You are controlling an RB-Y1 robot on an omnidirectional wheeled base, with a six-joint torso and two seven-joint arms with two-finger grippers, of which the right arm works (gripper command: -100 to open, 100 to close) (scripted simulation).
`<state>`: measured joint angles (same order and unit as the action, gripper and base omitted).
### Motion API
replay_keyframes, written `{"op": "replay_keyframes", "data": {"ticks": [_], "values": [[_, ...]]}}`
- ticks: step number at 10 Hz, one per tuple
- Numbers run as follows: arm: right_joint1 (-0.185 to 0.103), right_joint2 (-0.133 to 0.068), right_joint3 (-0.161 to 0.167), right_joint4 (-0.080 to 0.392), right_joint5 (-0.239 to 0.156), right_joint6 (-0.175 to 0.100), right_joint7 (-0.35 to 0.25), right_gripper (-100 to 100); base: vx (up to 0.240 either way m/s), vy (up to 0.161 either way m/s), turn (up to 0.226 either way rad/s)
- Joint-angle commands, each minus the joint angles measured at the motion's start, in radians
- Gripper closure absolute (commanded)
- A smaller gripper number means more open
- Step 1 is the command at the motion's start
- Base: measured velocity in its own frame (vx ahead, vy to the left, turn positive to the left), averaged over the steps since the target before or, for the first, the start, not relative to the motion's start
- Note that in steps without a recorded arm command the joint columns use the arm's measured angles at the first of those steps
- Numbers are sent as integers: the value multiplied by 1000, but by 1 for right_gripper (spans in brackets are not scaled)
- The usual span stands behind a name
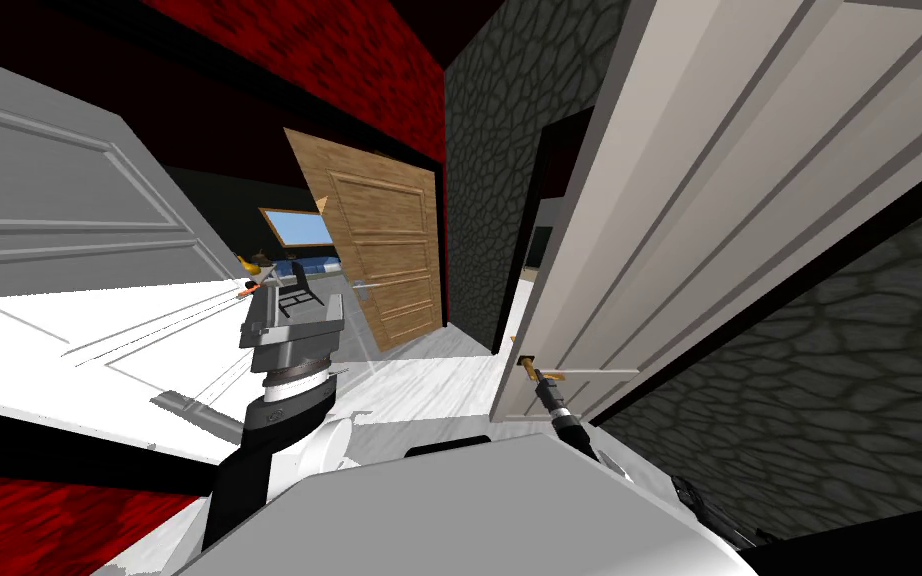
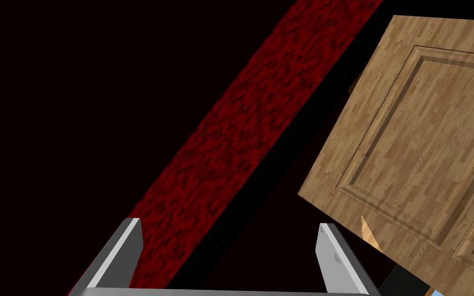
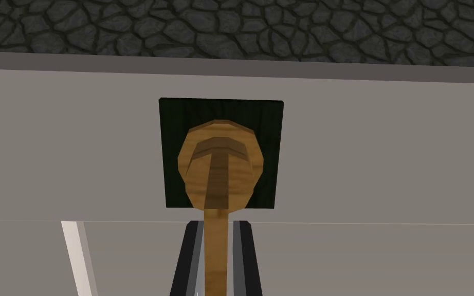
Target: Pull the door open
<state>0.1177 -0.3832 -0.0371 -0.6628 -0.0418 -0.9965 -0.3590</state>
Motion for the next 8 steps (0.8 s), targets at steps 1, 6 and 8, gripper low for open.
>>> {"op": "replay_keyframes", "data": {"ticks": [1,6,8], "values": [[19,-10,12,-5,7,-24,-16,100,-179,-62,106],[51,-27,34,-13,19,-54,-42,100,-160,-34,62],[51,-27,33,-13,19,-54,-42,100,-228,-4,10]]}}
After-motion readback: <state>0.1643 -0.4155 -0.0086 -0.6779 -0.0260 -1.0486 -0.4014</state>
